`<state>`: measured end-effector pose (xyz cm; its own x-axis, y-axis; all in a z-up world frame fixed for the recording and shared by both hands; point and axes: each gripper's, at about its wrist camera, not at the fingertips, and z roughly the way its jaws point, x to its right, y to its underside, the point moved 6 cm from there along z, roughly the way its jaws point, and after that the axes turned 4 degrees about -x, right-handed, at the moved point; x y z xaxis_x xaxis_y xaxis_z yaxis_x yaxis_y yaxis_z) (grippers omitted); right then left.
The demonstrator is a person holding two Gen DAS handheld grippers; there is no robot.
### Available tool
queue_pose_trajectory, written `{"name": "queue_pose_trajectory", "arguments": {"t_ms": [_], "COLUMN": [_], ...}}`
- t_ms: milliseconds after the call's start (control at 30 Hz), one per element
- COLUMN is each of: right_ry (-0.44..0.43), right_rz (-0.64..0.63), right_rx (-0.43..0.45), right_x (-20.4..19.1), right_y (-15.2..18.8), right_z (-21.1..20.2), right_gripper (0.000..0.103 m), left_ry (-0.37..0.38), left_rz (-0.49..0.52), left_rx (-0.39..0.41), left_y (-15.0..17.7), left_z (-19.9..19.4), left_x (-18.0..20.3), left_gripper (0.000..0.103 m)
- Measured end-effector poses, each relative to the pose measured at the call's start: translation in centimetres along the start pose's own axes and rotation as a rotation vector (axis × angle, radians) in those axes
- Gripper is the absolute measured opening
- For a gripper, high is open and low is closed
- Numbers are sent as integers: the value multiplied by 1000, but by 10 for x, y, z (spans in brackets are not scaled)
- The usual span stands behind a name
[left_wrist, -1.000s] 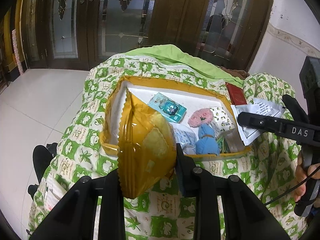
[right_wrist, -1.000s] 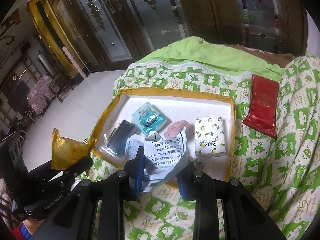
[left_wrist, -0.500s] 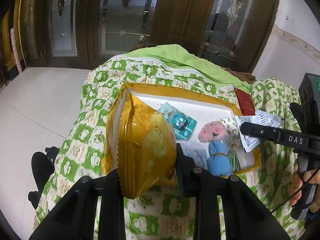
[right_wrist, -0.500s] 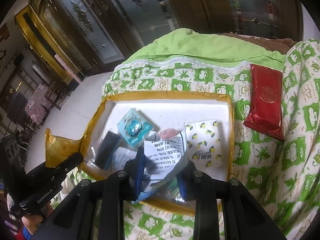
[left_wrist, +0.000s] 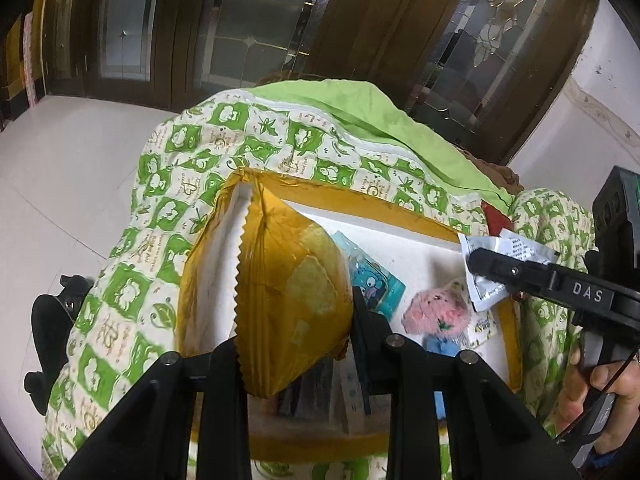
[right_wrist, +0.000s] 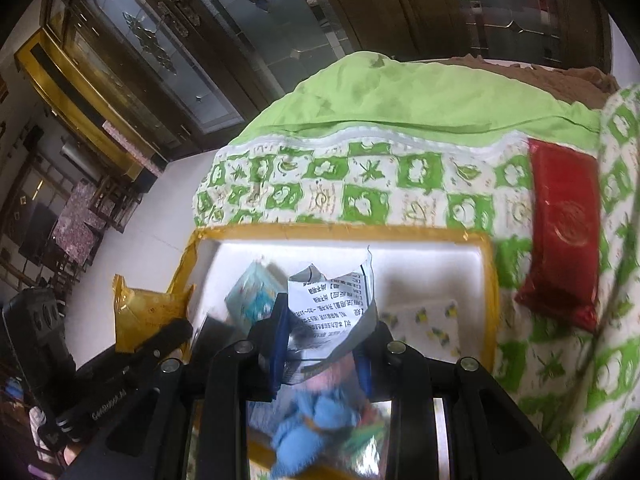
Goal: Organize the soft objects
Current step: 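Lower both packets into the tray and open both grippers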
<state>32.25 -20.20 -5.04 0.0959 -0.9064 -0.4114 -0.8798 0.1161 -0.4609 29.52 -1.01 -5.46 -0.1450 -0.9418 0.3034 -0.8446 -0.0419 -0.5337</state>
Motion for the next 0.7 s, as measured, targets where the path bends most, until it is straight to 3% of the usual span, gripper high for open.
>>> {"name": "queue_pose_trajectory", "arguments": {"t_ms": [700], "right_ry": [-4], "right_rz": [30], "right_rx": [-72], "right_x": [12], "right_y": [-3], "right_z": [58], "right_gripper": [31], "left_ry": [45], "left_rz": [-81], "left_rx": [-31], "left_y": [-16], "left_z": [37], "left_x": [-13], "left_gripper": [28]}}
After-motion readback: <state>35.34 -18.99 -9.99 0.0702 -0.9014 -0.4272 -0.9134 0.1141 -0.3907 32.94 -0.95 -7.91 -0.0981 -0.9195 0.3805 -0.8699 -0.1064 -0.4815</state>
